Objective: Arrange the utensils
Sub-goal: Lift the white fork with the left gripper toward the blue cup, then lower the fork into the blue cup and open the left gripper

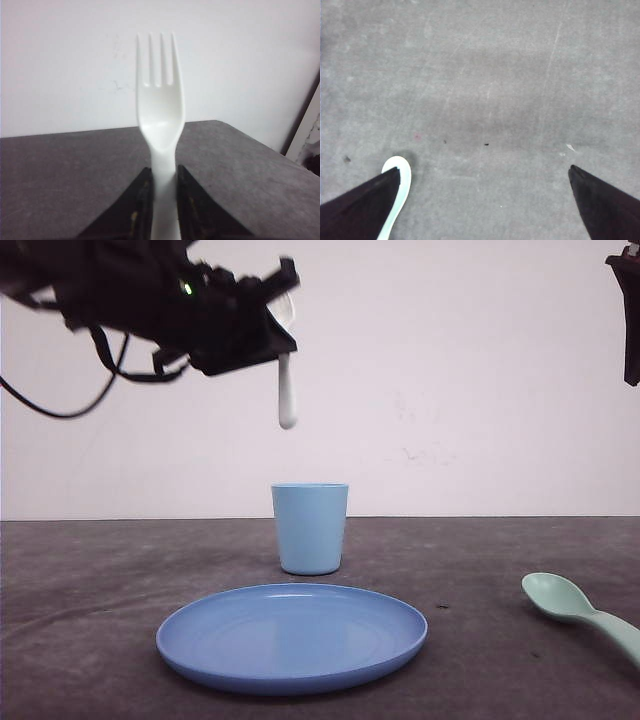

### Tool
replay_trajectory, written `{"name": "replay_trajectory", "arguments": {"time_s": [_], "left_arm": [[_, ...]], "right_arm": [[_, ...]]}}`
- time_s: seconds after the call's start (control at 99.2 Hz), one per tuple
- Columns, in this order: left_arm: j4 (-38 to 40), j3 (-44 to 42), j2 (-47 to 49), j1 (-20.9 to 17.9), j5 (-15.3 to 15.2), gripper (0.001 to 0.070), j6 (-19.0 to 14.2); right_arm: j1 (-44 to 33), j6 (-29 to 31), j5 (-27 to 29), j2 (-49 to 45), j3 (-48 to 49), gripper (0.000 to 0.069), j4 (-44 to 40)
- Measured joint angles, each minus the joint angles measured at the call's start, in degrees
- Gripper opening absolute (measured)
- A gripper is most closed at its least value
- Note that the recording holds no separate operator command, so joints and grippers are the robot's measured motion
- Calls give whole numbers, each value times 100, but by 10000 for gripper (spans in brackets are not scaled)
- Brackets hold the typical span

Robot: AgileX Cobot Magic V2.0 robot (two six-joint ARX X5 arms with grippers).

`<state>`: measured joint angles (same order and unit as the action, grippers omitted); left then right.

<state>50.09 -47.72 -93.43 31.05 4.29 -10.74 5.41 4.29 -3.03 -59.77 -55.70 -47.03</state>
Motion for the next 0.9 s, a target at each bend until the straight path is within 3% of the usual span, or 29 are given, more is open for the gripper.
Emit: {"name": "replay_trajectory", "arguments": {"time_s": [0.151,0.897], "left_arm": [[557,-15,-505,0,0,46,229],[540,-55,-1528,85,11,46,671]], "right_arm": [[0,0,0,0,0,679,-2],[0,0,0,0,0,679,-85]]}}
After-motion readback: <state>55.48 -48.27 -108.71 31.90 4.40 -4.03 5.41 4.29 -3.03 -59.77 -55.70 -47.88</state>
